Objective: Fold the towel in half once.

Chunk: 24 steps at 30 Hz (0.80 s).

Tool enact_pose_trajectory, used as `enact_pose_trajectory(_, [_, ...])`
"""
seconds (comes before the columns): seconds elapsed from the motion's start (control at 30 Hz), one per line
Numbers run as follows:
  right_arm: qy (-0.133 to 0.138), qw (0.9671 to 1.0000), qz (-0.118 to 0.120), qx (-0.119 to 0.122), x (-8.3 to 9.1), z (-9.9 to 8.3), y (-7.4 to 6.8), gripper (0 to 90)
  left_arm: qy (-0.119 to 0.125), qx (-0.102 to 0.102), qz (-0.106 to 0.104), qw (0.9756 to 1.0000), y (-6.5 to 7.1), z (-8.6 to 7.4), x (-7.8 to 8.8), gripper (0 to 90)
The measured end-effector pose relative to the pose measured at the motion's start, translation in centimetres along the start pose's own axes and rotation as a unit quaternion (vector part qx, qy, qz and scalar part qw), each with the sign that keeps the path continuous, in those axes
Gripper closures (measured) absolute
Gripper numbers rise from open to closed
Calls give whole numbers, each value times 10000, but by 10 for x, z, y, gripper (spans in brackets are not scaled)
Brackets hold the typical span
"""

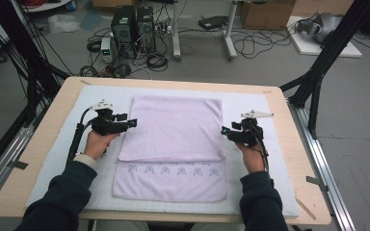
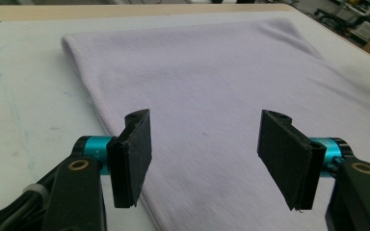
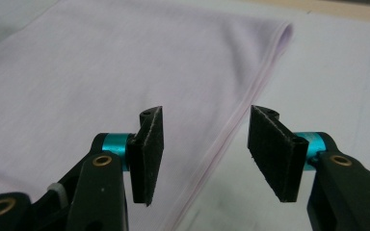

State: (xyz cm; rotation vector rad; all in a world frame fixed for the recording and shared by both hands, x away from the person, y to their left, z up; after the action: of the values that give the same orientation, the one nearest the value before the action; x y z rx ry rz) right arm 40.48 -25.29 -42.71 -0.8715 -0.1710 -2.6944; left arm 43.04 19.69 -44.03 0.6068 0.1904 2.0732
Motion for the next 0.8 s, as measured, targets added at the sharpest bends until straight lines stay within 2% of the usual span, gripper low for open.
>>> enact_pose_trajectory(0.03, [-82,9999,67,61,4,-4,-3,466,-44,-29,-59,10000,4,-3,3,374])
enact_pose_trajectory(0.13, [-20,9996,222,167,19,-16,-12,469,-82,-68,-66,9999,11,-10,8,385])
enact_pose_trajectory(0.27, [14,9990,419,147,32,-31,-20,468,-22,-69,-121,9999,19,-18,21,387])
enact_pose_trajectory(0.33, [25,9988,483,105,36,-38,-23,468,-40,-51,-56,10000,21,-23,26,387])
enact_pose_trajectory(0.5, [-120,9986,401,309,39,-46,-30,460,-65,-46,8,10000,26,-33,37,383])
enact_pose_trajectory(0.57, [-165,9987,363,304,39,-48,-32,459,119,-62,-5,9999,31,-33,41,365])
enact_pose_trajectory(0.63, [-167,9988,304,358,39,-48,-34,452,228,-23,44,9997,35,-34,45,334])
enact_pose_trajectory(0.73, [-144,9987,238,436,39,-50,-35,440,176,-106,-22,9998,40,-39,48,273])
enact_pose_trajectory(0.8, [-138,9988,228,409,40,-52,-35,436,215,-79,-2,9997,41,-42,51,256])
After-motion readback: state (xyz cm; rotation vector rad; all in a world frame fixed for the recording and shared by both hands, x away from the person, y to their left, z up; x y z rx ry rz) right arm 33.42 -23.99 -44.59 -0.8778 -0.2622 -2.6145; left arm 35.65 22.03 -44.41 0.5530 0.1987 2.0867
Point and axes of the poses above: each handheld gripper's, and its own axes: x roughly backward along the jaws, z roughly out of its top, y roughly to its right, the point moved 3 cm from there along -x, roughly forward along the jaws, and after that the axes turned 15 degrees about -z, right-handed, at the moved point
